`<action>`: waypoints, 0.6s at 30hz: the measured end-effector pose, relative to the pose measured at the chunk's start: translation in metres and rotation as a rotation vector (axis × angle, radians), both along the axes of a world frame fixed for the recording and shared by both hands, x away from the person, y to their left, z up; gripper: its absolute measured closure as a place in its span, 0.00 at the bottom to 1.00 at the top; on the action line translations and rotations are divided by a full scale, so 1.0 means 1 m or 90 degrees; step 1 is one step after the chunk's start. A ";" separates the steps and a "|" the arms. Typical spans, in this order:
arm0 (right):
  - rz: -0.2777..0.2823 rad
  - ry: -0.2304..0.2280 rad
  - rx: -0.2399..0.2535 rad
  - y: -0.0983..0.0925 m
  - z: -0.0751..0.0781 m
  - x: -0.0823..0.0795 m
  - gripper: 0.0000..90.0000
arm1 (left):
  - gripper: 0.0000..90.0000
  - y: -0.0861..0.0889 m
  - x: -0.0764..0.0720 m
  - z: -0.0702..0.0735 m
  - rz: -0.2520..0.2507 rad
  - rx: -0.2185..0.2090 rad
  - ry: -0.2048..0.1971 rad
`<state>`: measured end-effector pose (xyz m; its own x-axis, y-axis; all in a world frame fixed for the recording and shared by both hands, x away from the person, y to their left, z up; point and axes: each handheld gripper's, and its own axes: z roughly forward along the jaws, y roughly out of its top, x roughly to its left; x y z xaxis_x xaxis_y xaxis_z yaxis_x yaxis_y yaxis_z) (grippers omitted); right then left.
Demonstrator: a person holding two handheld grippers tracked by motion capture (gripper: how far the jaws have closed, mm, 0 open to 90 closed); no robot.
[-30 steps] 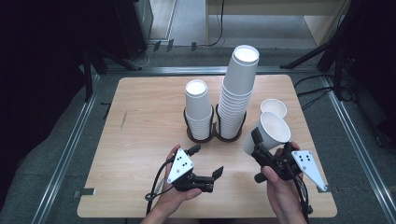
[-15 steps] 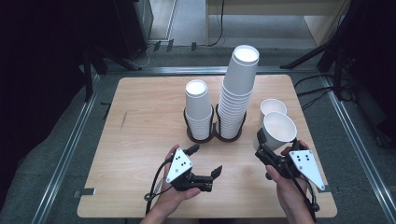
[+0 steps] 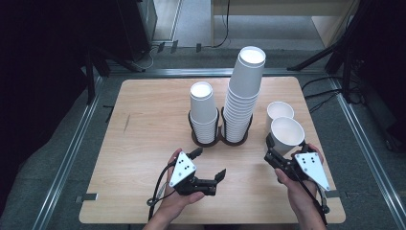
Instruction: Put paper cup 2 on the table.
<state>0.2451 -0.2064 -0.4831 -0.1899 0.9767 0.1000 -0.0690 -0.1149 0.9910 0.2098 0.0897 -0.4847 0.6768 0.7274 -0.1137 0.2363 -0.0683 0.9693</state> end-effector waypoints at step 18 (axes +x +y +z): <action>0.021 -0.023 -0.039 -0.017 -0.035 0.020 0.15 | 0.02 0.071 0.003 -0.030 0.130 0.032 0.046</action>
<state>0.2647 -0.2230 -0.5179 -0.2245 0.9739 0.0333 -0.1014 -0.0573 0.9932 0.2125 0.1602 -0.5143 0.5062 0.8544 -0.1173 0.3194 -0.0594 0.9457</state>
